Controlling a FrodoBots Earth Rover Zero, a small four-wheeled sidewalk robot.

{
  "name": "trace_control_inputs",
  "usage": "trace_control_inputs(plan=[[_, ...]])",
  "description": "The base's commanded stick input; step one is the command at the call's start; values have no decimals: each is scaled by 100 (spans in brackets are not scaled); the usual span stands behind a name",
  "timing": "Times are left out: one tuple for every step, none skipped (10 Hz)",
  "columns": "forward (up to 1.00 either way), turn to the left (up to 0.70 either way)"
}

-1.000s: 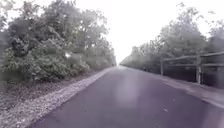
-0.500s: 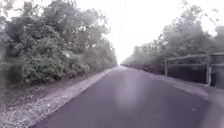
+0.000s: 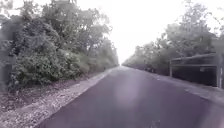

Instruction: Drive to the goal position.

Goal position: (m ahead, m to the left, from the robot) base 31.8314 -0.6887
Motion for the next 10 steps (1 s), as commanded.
trace_control_inputs(plan=[[100,-38],[100,-38],[100,-38],[100,-38],[100,-33],[100,-3],[100,0],[100,0],[100,0],[100,0]])
